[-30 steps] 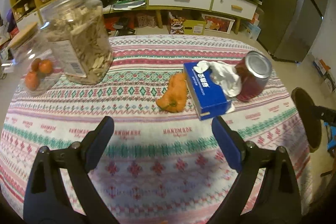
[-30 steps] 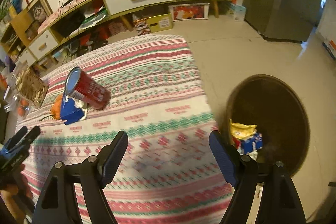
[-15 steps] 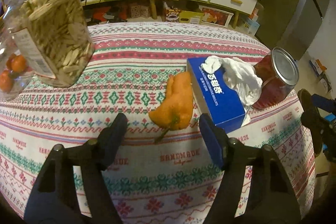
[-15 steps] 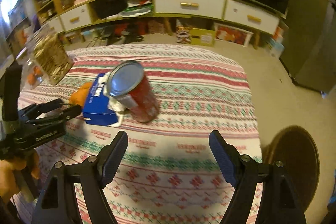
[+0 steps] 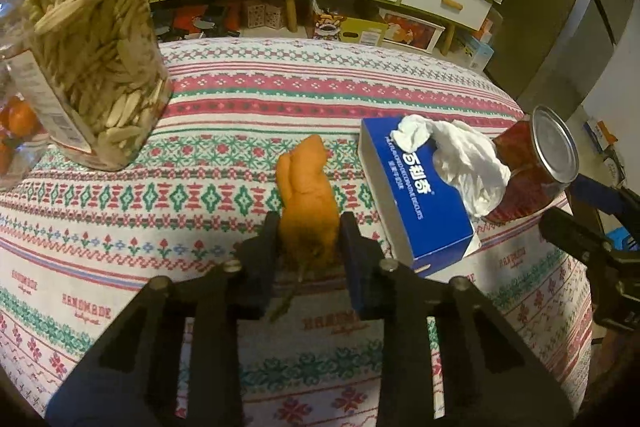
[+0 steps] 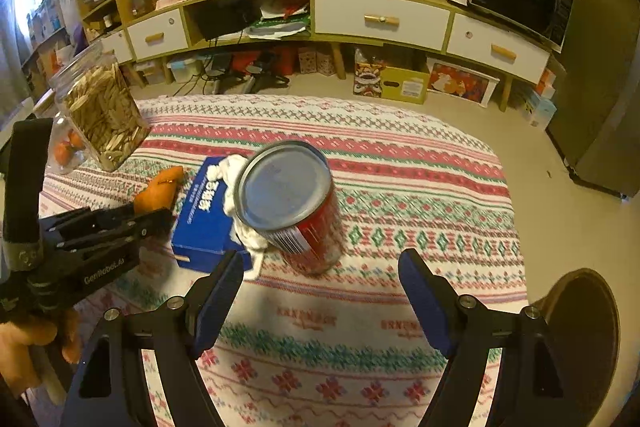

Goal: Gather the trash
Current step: 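Grasp the orange squash with the left tool while the right tool grasps the red tin can, then carry the squash with the left tool while the right tool carries the tin over the bin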

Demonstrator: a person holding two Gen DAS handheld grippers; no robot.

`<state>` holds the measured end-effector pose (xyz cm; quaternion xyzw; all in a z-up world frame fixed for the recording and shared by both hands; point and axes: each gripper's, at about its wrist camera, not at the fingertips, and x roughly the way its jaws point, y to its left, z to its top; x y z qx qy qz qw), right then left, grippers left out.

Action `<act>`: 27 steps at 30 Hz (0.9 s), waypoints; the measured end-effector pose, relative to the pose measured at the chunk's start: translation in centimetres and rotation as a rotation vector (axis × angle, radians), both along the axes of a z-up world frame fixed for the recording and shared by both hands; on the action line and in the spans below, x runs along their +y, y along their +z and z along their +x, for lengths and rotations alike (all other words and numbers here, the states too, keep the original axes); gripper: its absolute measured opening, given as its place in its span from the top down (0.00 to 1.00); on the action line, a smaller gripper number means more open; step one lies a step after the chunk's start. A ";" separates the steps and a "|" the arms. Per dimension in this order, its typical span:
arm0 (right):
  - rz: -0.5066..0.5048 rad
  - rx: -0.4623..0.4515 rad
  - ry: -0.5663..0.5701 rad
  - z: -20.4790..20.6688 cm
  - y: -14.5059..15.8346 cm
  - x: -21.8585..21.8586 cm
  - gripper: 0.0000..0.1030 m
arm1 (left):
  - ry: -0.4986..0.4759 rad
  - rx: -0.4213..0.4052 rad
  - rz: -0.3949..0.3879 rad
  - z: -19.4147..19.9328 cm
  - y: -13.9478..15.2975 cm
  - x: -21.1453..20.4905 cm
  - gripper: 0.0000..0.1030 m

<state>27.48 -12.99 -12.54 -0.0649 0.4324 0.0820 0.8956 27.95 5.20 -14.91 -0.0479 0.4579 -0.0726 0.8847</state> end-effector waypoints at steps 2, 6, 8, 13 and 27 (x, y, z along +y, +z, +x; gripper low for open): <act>0.005 -0.011 0.000 0.3 -0.1 0.4 0.21 | 0.012 -0.001 -0.003 -0.2 0.4 0.4 0.72; 0.023 -0.017 -0.006 1.0 -0.3 0.8 0.22 | 0.018 -0.030 0.013 -1.1 1.4 1.1 0.73; 0.027 -0.026 -0.012 1.2 -0.3 0.9 0.22 | 0.026 -0.044 0.024 -1.6 1.9 1.6 0.73; 0.040 -0.041 -0.022 1.6 -0.2 1.1 0.26 | 0.044 -0.056 0.041 -2.7 2.5 2.8 0.73; 0.029 -0.053 -0.038 0.8 0.3 1.1 0.59 | 0.077 -0.084 0.063 -5.7 4.4 4.3 0.74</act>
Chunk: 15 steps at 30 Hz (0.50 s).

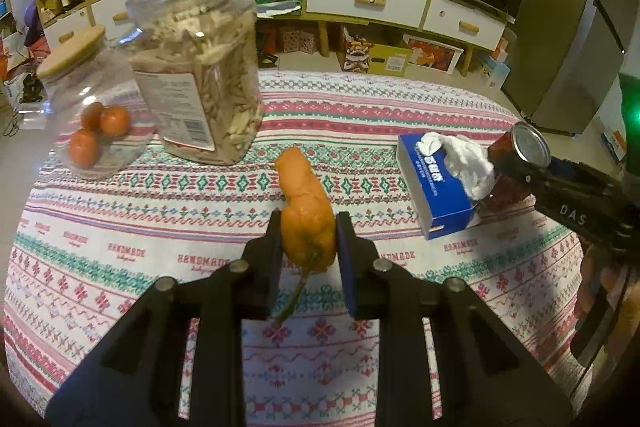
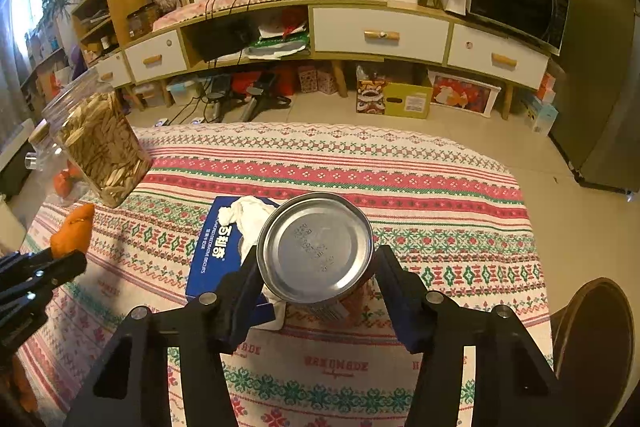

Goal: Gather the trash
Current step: 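Carry the squash with the left tool while the right tool carries the tin over the bin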

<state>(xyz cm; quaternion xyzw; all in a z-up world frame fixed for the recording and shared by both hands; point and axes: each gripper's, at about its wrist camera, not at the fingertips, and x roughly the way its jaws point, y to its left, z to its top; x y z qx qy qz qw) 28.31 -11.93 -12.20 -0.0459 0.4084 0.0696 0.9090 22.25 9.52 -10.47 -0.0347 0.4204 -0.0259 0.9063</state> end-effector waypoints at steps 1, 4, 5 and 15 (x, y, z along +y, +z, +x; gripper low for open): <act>0.008 0.009 -0.001 -0.2 0.1 -0.2 0.62 | 0.002 -0.005 -0.004 -0.4 0.3 0.1 0.74; 0.026 0.020 -0.012 -1.1 0.9 -0.9 0.62 | 0.001 -0.016 -0.011 -1.0 1.0 -0.1 0.74; 0.024 0.019 -0.014 -1.4 1.2 -1.1 0.62 | 0.002 -0.020 -0.012 -1.3 1.3 -0.1 0.74; 0.054 -0.007 -0.009 -6.3 5.3 -3.2 0.63 | -0.019 -0.037 -0.030 -4.6 3.4 -1.9 0.74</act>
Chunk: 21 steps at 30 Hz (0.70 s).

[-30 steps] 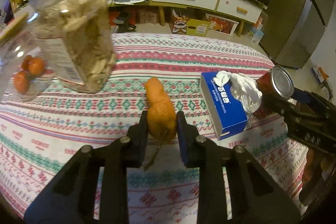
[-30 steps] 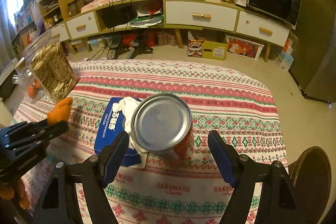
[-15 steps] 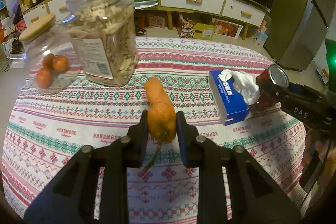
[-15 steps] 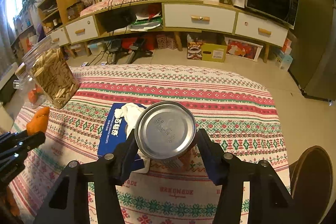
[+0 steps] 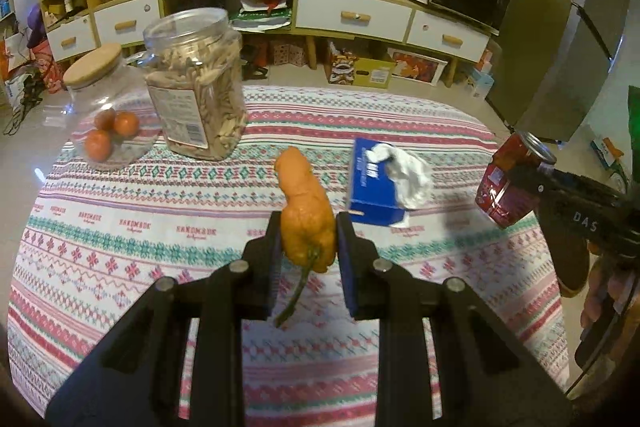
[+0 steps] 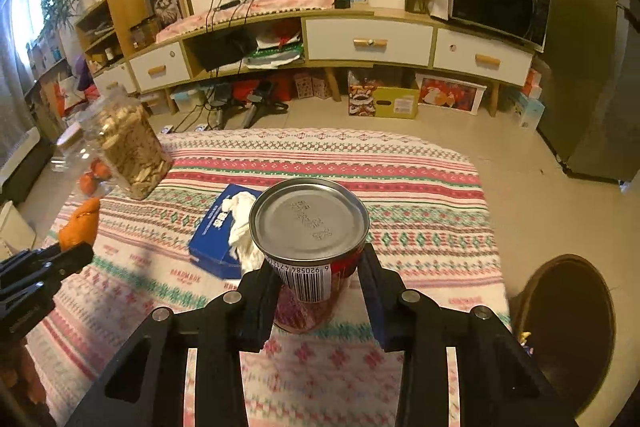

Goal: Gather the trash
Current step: 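Carry the squash with the left tool while the right tool carries the tin over the bin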

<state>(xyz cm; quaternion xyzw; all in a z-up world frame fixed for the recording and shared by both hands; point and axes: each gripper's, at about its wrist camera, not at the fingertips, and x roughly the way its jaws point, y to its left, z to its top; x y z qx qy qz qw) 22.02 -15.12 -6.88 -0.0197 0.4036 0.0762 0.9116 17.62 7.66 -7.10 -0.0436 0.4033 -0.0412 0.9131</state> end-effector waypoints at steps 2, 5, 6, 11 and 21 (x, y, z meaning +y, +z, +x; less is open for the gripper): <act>0.014 -0.006 -0.005 -1.1 0.8 -0.6 0.63 | -0.010 -0.004 -0.005 -0.9 0.4 -0.6 0.74; 0.029 -0.014 -0.017 -2.8 1.9 -1.6 0.63 | -0.023 -0.013 -0.006 -2.3 0.9 -1.6 0.74; 0.040 -0.017 -0.022 -3.5 2.2 -2.1 0.63 | -0.029 -0.015 -0.005 -2.7 1.1 -1.9 0.74; 0.072 -0.017 -0.052 -5.9 3.0 -4.6 0.63 | -0.071 -0.032 0.011 -4.7 1.7 -4.0 0.74; 0.067 0.012 -0.172 -9.0 3.9 -11.0 0.63 | -0.170 -0.045 -0.002 -5.0 1.9 -9.2 0.74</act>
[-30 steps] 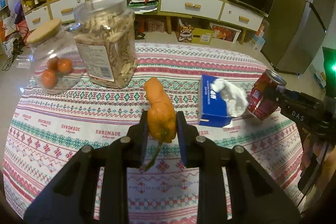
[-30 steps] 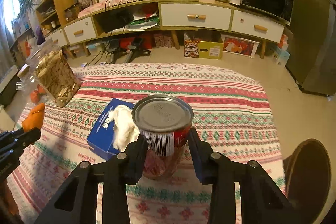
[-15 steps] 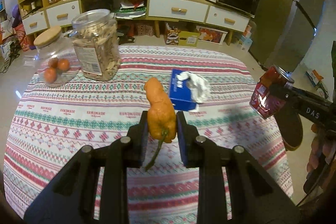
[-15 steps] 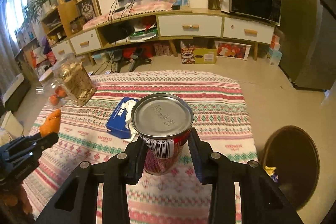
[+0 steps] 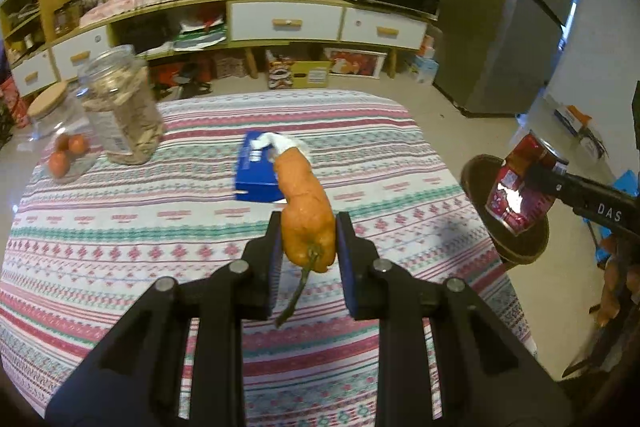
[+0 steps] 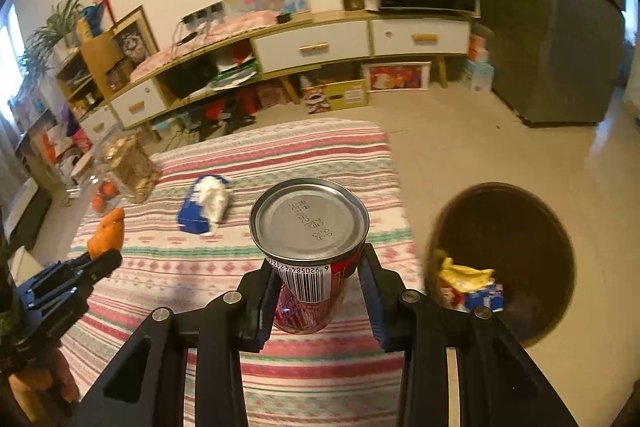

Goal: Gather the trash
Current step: 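Carry the squash with the left tool while the right tool carries the tin over the bin, then open the right tool to drop the tin while the left tool drops the squash into the bin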

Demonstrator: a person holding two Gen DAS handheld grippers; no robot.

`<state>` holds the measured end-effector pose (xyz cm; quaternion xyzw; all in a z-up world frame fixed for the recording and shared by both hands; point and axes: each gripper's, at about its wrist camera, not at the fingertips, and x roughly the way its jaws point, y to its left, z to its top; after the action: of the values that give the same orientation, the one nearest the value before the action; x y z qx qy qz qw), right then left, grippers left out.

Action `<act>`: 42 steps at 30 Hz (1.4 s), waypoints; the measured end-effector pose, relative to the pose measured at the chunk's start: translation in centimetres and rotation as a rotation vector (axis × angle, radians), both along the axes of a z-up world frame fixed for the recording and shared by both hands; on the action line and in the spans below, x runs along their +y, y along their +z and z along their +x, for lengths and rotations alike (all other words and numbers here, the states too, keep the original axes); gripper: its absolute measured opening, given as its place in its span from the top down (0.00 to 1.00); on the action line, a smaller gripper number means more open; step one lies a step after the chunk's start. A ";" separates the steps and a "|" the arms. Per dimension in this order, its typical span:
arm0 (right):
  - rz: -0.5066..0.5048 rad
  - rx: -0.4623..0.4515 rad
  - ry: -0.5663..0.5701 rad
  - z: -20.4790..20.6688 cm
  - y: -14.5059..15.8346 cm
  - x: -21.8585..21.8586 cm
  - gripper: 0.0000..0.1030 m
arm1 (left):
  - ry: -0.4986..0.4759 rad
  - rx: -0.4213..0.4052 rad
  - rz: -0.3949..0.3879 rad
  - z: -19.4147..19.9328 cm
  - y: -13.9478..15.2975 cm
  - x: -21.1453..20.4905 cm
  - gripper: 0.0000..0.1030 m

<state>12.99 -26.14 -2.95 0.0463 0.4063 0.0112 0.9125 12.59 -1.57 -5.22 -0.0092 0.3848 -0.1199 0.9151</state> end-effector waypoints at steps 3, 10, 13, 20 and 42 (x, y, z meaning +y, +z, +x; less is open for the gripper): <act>-0.009 0.013 -0.032 -0.4 -0.3 -2.2 0.63 | -0.025 0.010 -0.008 0.1 -0.4 -1.8 0.74; -0.040 0.029 -0.092 -1.5 -0.8 -6.3 0.63 | -0.106 0.021 -0.017 0.0 -1.0 -6.9 0.74; -0.042 0.034 -0.122 -1.8 -0.9 -8.2 0.63 | -0.132 0.031 -0.030 0.0 -1.2 -8.7 0.74; -0.058 0.055 -0.193 -3.1 -1.7 -13.0 0.63 | -0.203 0.068 -0.037 -0.2 -2.4 -13.6 0.74; -0.064 0.140 -0.320 -4.0 -4.6 -21.8 0.63 | -0.388 0.211 -0.018 2.3 -7.8 -28.1 0.73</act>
<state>8.99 -47.92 -7.51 0.0819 0.4565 -0.1502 0.8731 14.85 -29.69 -13.04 0.0445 0.4720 -0.2955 0.8294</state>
